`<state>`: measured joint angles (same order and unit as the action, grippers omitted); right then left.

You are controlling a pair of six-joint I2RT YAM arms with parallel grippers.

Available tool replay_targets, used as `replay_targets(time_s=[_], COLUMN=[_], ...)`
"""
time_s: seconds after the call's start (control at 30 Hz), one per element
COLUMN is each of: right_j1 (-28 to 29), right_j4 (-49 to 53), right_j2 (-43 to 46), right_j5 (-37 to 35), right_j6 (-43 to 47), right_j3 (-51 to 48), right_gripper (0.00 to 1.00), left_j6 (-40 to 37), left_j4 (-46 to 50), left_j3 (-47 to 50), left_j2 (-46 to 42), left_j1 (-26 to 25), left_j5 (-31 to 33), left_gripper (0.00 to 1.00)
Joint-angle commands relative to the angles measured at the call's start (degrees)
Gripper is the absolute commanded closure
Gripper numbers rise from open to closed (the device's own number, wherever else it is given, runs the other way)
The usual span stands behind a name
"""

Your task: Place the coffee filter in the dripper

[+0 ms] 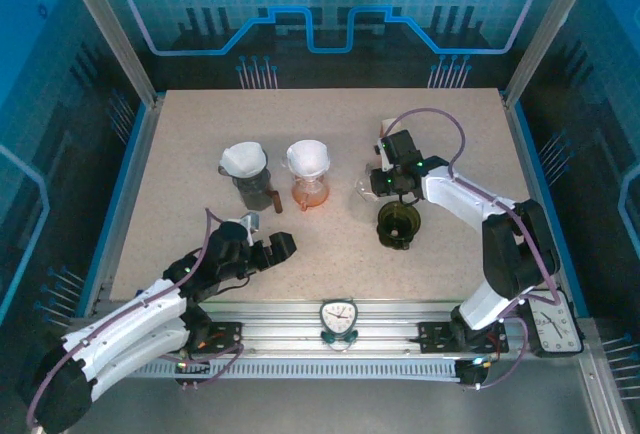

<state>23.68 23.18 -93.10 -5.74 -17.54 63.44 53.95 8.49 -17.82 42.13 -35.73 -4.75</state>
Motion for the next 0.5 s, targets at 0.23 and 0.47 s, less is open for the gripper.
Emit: replay_targets(time_s=[0.23, 0.47], right_j1=[6.26, 12.77], right_j4=[0.07, 3.04], right_j2=[3.98, 9.77], right_j5=[-1.73, -5.39], right_j6=[2.91, 1.28], right_j3=[-0.97, -5.31], right_gripper=[0.84, 0.85], left_j6=[-0.16, 0.58], left_j4=[0.26, 0.00], left_j3=[0.86, 1.82], left_j2=[-1.26, -1.52], left_j1=[0.48, 0.48], left_j5=[0.71, 0.80], left_gripper=[0.01, 0.01])
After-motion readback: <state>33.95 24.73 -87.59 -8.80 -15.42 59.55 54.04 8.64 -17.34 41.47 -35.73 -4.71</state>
